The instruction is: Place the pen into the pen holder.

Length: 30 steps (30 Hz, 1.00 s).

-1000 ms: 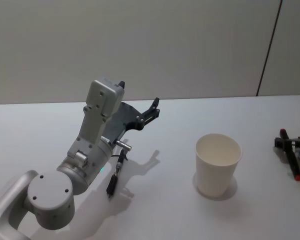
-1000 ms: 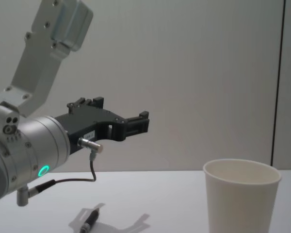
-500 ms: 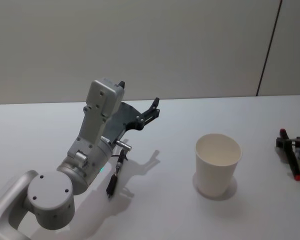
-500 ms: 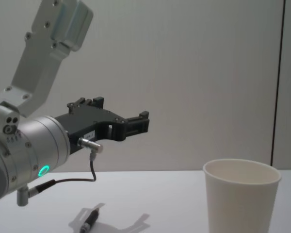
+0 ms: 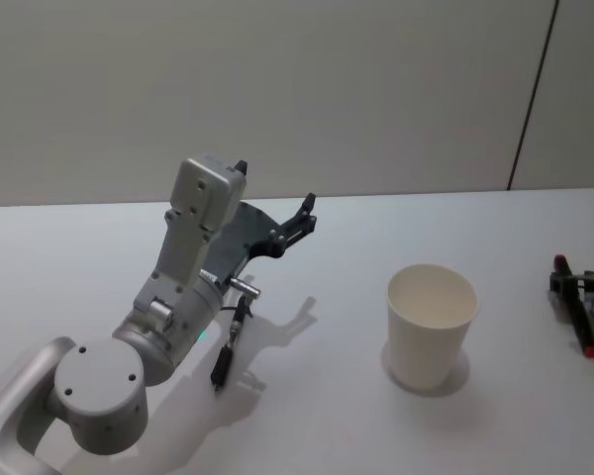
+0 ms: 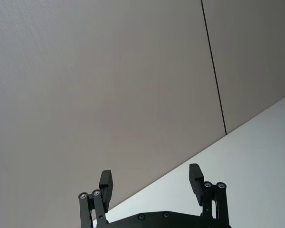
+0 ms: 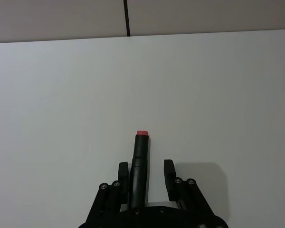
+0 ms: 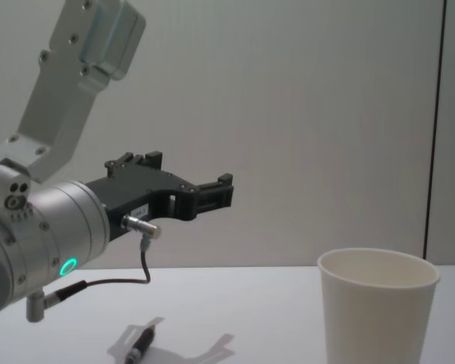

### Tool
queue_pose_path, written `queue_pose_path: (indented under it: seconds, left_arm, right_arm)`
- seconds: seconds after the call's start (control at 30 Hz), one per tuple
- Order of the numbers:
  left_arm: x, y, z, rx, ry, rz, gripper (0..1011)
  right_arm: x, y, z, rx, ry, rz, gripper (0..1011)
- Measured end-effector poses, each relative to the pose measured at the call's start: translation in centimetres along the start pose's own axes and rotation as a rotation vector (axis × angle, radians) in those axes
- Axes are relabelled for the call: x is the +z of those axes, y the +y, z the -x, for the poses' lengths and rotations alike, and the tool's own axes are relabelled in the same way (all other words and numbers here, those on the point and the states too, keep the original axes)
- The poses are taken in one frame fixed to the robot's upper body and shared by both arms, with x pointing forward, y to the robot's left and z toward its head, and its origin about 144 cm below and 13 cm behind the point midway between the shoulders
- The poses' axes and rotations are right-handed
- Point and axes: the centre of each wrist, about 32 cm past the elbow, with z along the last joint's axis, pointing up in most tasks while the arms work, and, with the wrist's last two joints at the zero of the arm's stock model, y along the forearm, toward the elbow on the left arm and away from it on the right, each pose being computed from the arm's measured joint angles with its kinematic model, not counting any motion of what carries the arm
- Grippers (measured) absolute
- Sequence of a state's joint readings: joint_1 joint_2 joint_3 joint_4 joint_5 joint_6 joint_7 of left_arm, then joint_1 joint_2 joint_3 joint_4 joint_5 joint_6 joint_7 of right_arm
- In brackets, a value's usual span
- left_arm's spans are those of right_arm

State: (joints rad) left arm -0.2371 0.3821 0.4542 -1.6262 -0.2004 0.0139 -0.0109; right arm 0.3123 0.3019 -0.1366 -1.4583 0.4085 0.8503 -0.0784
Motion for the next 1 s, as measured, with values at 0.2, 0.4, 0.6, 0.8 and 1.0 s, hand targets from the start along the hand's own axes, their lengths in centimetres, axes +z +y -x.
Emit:
queue_pose_path:
  seconds: [0.2, 0.4, 0.6, 0.8, 1.0]
  left_arm:
    - [0.0, 0.0, 0.0, 0.0, 0.0, 0.0, 1001]
    - [0.0, 0.0, 0.0, 0.0, 0.0, 0.0, 1001]
    - [0.0, 0.0, 0.0, 0.0, 0.0, 0.0, 1001]
    - [0.0, 0.0, 0.0, 0.0, 0.0, 0.0, 1001]
    - [0.0, 0.0, 0.0, 0.0, 0.0, 0.0, 1001]
  right_arm:
    - [0.0, 0.0, 0.0, 0.0, 0.0, 0.0, 402]
    - [0.0, 0.0, 0.0, 0.0, 0.0, 0.0, 357]
    - [0.0, 0.0, 0.0, 0.0, 0.0, 0.0, 314]
    - [0.0, 0.0, 0.0, 0.0, 0.0, 0.0, 270]
    - [0.0, 0.0, 0.0, 0.0, 0.0, 0.0, 223]
